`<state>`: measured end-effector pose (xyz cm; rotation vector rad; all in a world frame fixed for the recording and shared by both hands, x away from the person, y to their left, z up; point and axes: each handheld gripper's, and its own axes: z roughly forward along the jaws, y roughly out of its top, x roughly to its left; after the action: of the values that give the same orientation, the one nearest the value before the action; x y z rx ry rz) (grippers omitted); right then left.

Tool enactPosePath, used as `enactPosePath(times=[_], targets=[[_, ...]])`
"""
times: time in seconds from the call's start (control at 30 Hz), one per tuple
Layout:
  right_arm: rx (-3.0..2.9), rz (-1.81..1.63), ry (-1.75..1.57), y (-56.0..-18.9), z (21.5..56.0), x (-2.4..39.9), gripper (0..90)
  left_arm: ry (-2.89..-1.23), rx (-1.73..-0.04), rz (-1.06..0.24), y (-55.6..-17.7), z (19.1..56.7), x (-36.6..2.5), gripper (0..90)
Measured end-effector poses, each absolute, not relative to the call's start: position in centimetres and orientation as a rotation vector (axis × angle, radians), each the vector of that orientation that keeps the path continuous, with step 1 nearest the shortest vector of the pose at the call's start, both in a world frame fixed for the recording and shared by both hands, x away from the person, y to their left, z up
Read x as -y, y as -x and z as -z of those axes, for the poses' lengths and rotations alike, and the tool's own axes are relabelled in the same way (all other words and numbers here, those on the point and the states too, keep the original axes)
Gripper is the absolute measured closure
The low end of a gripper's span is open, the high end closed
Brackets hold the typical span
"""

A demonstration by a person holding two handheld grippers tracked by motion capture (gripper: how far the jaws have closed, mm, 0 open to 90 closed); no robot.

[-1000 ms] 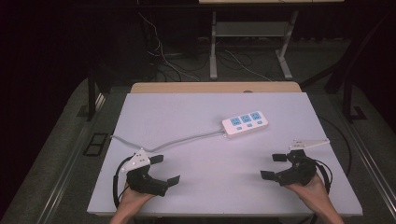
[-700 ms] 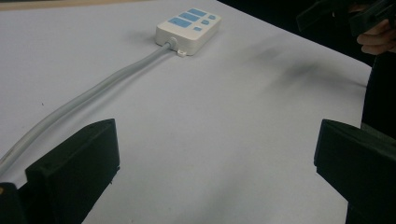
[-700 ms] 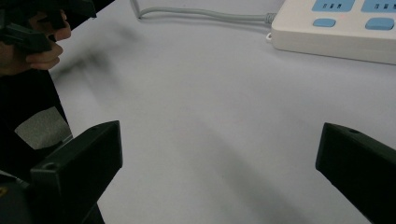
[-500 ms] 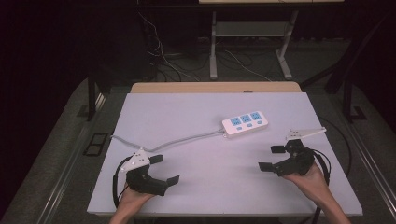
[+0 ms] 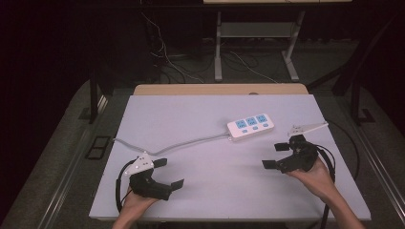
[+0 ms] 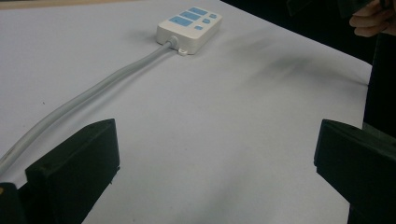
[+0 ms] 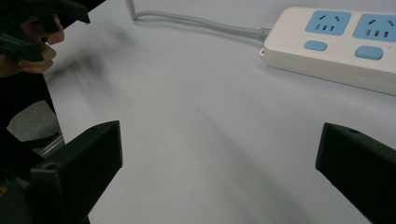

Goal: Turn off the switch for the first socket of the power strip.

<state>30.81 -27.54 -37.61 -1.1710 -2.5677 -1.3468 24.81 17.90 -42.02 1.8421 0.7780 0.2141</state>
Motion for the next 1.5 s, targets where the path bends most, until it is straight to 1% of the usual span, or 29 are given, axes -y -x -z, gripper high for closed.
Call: enactPosePath(times=[0.63, 0.93, 1.5], targets=[[2.611, 1.282, 1.127, -34.3, 35.8, 25.6, 0.3, -1.847, -0.774, -0.214, -24.9, 42.0, -18.0, 0.0], [2.615, 1.248, 1.151, -36.2, 35.8, 25.3, 0.3, -1.847, -0.773, -0.211, -24.9, 42.1, -18.0, 0.0], [2.618, 1.223, 1.213, -38.5, 35.5, 25.1, 0.3, -1.854, -0.771, -0.203, -25.0, 42.2, -17.8, 0.0]])
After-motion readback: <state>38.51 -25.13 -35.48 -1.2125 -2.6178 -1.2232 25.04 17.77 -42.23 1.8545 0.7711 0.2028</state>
